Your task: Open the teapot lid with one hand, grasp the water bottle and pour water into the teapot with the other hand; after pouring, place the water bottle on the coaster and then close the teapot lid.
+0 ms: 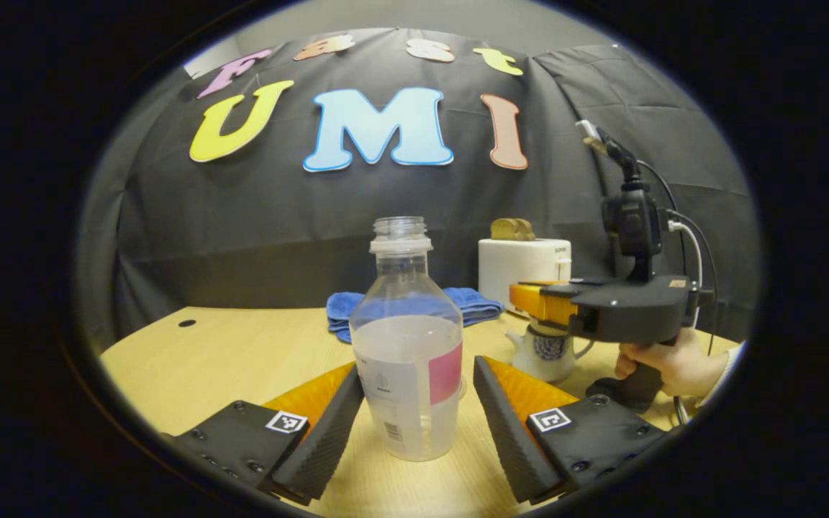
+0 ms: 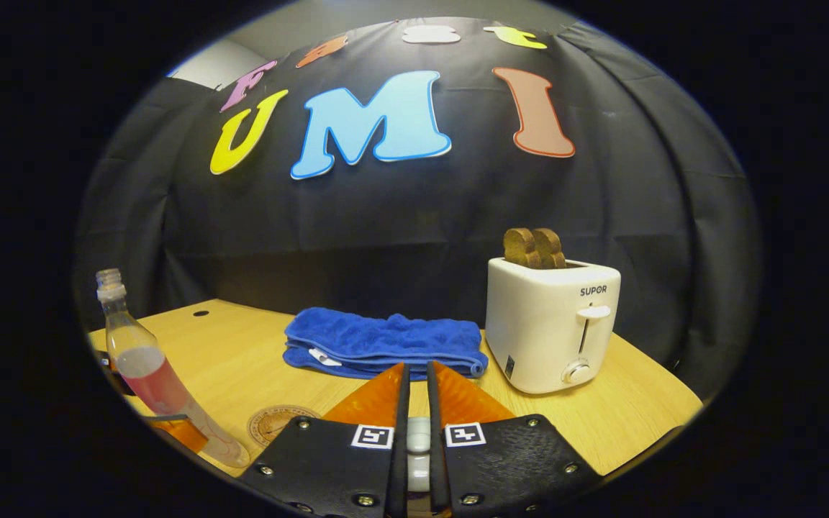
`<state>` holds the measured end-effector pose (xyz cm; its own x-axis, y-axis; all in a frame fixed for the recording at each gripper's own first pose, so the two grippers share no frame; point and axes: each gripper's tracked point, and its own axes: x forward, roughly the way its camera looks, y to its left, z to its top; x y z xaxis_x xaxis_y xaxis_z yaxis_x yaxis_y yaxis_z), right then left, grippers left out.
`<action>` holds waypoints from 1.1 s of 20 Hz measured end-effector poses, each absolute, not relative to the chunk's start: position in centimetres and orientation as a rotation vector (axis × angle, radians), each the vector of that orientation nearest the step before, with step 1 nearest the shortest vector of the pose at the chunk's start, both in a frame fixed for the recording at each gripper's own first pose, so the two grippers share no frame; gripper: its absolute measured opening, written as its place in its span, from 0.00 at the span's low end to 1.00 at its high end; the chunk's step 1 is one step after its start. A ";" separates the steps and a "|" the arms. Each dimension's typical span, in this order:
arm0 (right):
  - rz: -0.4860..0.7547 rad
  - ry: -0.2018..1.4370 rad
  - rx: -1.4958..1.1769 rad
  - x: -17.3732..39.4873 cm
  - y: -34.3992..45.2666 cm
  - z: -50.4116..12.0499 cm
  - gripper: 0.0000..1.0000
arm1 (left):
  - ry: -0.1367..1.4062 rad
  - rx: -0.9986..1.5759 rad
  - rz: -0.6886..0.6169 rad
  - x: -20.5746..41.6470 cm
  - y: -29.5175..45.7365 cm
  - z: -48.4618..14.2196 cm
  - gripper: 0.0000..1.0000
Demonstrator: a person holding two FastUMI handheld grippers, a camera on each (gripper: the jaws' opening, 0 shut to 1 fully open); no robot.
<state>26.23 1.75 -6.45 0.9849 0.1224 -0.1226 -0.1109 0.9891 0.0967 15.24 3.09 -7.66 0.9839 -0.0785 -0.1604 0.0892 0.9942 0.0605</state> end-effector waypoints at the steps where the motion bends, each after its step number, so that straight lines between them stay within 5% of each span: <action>1: 0.117 0.116 0.088 26.0 1.7 -5.6 0.12 | 0.156 0.063 -0.087 15.3 3.1 -7.5 1.00; 13: 0.037 0.083 0.139 20.4 -7.6 -1.1 0.12 | 0.222 0.128 -0.088 16.2 2.4 -8.4 0.89; 22: -0.046 0.123 0.153 19.1 -15.2 -5.5 0.12 | 0.338 0.619 -0.101 20.0 1.3 -7.8 0.82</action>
